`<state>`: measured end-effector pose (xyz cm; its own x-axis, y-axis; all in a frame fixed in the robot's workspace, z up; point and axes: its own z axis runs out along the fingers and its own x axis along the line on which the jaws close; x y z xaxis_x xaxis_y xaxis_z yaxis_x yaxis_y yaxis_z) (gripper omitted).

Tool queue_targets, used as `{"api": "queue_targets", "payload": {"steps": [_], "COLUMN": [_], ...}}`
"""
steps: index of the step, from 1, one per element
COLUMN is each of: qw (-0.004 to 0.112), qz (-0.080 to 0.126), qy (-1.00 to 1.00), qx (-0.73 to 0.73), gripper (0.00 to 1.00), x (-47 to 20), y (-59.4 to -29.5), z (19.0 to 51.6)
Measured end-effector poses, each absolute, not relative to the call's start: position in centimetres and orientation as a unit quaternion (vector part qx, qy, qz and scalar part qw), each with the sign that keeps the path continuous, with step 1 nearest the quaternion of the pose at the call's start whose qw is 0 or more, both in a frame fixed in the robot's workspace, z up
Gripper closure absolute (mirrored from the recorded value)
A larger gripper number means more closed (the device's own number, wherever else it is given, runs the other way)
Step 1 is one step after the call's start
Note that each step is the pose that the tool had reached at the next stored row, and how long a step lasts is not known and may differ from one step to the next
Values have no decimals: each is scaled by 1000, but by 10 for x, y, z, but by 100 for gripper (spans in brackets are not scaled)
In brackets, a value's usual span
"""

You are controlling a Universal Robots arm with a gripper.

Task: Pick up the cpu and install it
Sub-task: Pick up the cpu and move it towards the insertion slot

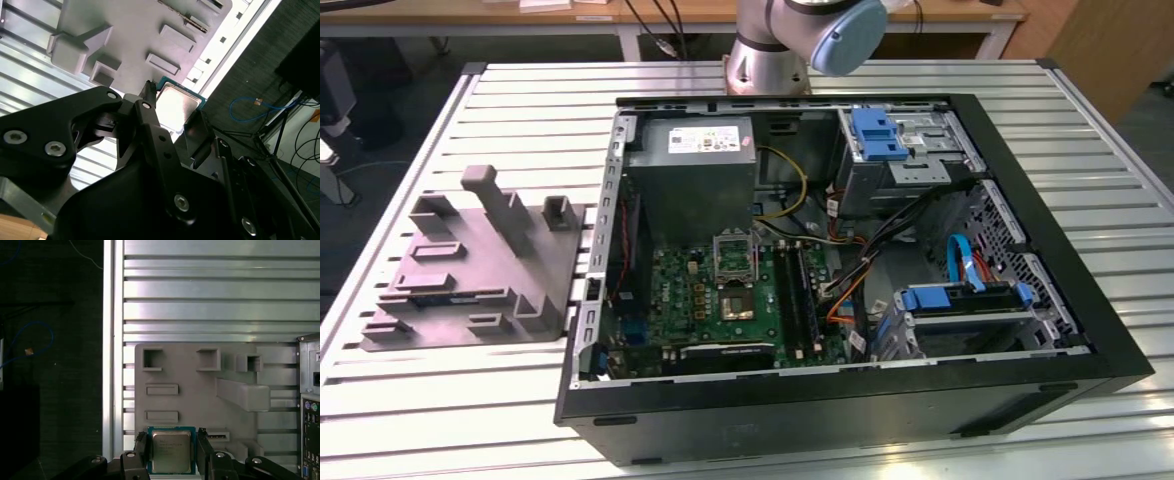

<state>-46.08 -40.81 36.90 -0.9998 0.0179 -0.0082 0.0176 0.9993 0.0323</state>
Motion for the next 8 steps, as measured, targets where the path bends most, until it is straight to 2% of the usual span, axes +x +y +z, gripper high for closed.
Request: {"api": "queue_targets", "payload": {"steps": [8], "qw": [4], "qz": [16], "qy": [1000], "qx": [9], "gripper": [53], "x": [-459], "y": [-408], "z": [369]}}
